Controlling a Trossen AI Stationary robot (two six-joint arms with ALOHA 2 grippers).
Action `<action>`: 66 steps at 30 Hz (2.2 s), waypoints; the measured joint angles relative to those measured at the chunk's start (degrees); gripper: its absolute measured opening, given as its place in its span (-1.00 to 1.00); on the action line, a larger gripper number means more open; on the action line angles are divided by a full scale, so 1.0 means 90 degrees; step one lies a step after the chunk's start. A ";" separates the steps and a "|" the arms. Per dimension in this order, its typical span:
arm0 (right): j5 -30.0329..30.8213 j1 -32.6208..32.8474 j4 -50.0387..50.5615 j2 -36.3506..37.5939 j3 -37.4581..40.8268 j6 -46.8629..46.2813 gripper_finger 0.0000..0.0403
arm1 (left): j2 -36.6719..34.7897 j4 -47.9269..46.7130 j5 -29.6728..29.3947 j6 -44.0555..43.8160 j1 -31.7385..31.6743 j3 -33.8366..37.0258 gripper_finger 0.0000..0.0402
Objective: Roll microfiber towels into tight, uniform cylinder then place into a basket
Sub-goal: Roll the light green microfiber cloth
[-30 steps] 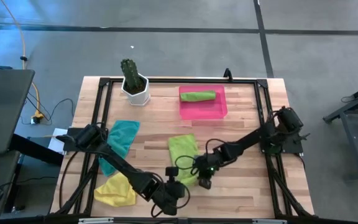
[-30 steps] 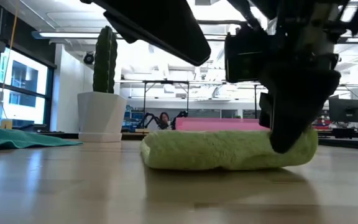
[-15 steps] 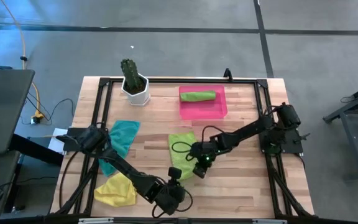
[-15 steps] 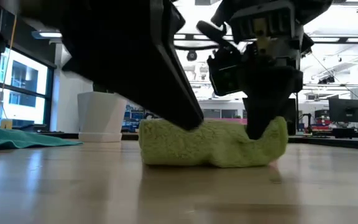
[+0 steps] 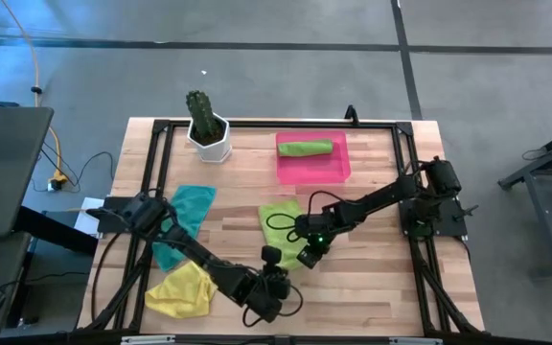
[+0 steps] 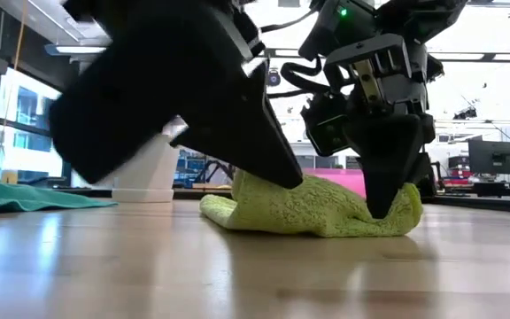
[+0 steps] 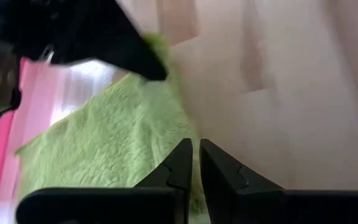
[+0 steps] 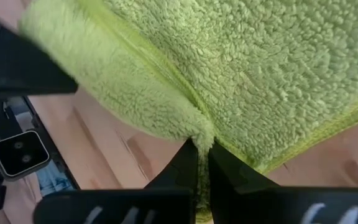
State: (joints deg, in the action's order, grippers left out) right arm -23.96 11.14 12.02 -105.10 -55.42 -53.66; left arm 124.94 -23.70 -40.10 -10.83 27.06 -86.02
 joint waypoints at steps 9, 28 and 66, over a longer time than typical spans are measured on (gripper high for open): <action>0.0044 0.0000 0.0006 0.0000 0.0000 0.0179 -0.99 | 0.0008 -0.0871 0.0098 -0.0941 -0.0276 0.0000 -0.88; 0.0208 0.0000 0.0020 0.0000 0.0000 0.0740 -0.96 | 0.0185 -0.0968 0.0800 -0.1450 -0.0206 -0.0020 -0.89; 0.0499 0.0017 0.0115 -0.0002 -0.0005 0.1420 -0.95 | -0.0213 -0.1611 0.1313 -0.1396 -0.0550 -0.0420 -0.01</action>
State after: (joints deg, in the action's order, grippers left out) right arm -19.46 11.29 13.06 -105.12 -55.46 -40.88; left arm 123.02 -38.20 -28.29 -23.39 22.11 -89.80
